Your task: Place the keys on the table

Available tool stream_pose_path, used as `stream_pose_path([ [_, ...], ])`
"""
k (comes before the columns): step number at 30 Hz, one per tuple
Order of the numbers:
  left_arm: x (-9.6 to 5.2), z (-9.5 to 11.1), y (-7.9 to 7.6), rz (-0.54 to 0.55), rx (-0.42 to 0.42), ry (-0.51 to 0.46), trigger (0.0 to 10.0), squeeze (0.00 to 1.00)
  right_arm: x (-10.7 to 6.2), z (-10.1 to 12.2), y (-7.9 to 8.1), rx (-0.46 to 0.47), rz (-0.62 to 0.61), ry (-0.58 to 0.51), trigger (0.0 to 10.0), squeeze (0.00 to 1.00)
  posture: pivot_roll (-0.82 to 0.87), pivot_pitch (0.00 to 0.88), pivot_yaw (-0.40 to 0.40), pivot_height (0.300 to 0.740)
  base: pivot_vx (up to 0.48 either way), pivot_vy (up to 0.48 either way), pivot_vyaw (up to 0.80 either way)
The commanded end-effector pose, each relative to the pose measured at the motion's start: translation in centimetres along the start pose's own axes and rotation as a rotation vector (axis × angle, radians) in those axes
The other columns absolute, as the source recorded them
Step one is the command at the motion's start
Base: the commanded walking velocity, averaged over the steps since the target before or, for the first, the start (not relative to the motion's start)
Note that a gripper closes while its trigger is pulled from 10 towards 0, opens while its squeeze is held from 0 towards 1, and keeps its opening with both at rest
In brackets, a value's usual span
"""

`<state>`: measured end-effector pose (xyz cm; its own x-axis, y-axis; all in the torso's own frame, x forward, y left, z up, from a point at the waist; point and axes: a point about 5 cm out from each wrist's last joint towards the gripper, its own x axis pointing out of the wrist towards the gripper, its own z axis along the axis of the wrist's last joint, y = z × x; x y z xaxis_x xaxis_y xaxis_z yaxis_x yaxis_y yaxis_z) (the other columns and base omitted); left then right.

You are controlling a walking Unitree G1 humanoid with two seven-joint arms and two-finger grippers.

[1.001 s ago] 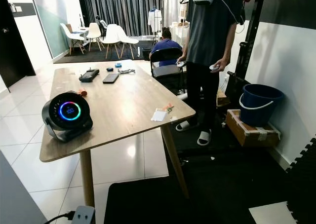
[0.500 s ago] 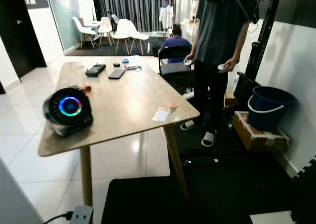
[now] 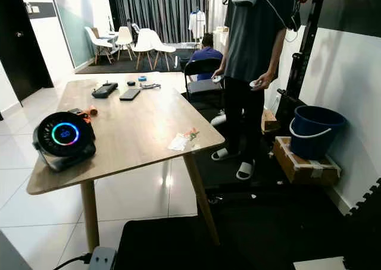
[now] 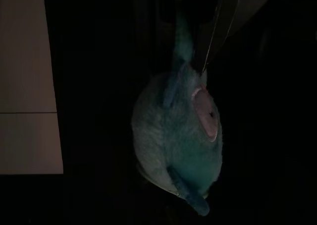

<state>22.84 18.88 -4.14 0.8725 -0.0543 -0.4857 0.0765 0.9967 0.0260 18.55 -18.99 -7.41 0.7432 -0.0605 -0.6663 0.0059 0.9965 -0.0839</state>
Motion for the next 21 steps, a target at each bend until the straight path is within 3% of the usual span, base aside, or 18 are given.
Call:
stream_pose_path([
  [1, -0.01, -0.17, 0.26, -0.005, 0.038, 0.025, 10.0, 0.00, -0.13, -0.36, 0.00, -0.006, 0.003, 0.012, 10.0, 0.00, 0.05, 0.046, 0.029, 0.740, 0.000, 0.000, 0.00],
  [5, 0.04, -0.14, 0.11, -0.015, 0.058, 0.027, 10.0, 0.00, -0.13, -0.38, -0.07, -0.007, 0.002, 0.014, 10.0, 0.00, 0.05, 0.045, 0.028, 0.740, 0.000, 0.000, 0.00],
  [11, 0.07, -0.15, -0.09, -0.023, 0.076, 0.032, 10.0, 0.00, -0.11, -0.33, -0.05, -0.008, 0.002, 0.013, 10.0, 0.00, 0.05, 0.044, 0.029, 0.740, 0.000, -0.480, 0.00],
  [16, 0.15, -0.06, 0.17, 0.009, 0.029, 0.032, 10.0, 0.00, -0.08, -0.30, 0.01, -0.007, 0.002, 0.014, 10.0, 0.00, 0.05, 0.047, 0.027, 0.740, 0.000, 0.000, 0.00],
  [21, 0.19, -0.34, 0.09, 0.001, 0.044, 0.066, 10.0, 0.00, -0.12, -0.37, -0.03, -0.007, 0.002, 0.016, 10.0, 0.00, 0.05, 0.047, 0.028, 0.740, 0.000, 0.000, 0.00],
])
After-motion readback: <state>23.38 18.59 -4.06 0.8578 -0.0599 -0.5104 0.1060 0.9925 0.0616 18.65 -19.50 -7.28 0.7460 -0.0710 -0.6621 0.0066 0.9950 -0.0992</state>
